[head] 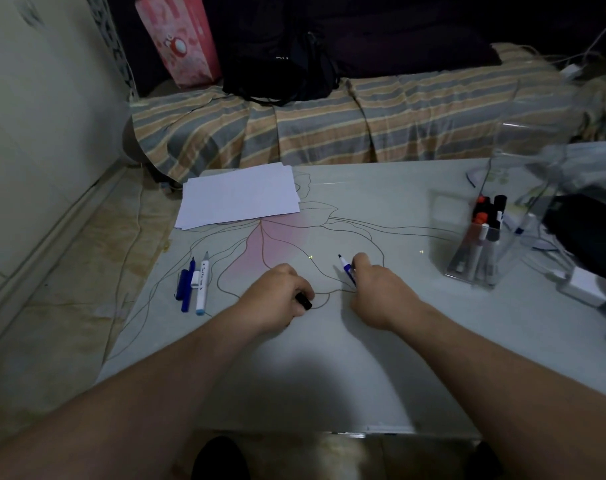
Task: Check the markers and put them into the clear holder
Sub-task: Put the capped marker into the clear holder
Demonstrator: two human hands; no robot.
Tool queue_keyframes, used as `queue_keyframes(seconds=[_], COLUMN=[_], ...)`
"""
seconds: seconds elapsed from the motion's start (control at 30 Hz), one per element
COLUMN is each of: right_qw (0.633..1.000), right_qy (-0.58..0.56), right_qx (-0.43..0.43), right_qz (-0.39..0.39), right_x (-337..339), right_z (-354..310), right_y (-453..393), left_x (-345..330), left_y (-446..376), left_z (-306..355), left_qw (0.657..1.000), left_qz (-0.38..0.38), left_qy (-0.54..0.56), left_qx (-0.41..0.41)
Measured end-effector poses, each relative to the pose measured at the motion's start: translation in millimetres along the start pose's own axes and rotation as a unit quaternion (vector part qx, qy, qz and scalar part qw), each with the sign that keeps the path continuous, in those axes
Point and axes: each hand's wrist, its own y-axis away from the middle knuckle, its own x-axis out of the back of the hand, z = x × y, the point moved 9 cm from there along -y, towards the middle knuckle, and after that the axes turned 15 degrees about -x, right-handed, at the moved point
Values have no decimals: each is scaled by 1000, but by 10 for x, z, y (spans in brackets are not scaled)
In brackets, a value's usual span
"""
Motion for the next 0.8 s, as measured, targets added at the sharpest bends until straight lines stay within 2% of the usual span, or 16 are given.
queue_keyframes(seconds=[0.1,0.17,0.27,0.37,0.7,0.8], right_qw=[1000,999,997,994,981,970], right_qy=[6,-6,-18,33,70,72], right_qx=[13,28,40,53,121,163], right_qz=[-3,20,63,85,133,164], right_x=[26,85,225,294,306,376], right_z=[39,32,8,-48,-198,-260], right_y=[-11,-7,31,104,202,254], left_x=[26,63,108,129,244,308], left_y=[4,19,11,-3,-64,-98], left_z=[16,16,13,47,262,396], left_qw=[999,992,984,980,985,993], left_qz=[19,59,93,98,113,92], left_qy=[41,108,143,164,133,37], left_qx=[8,30,45,51,-7,-70])
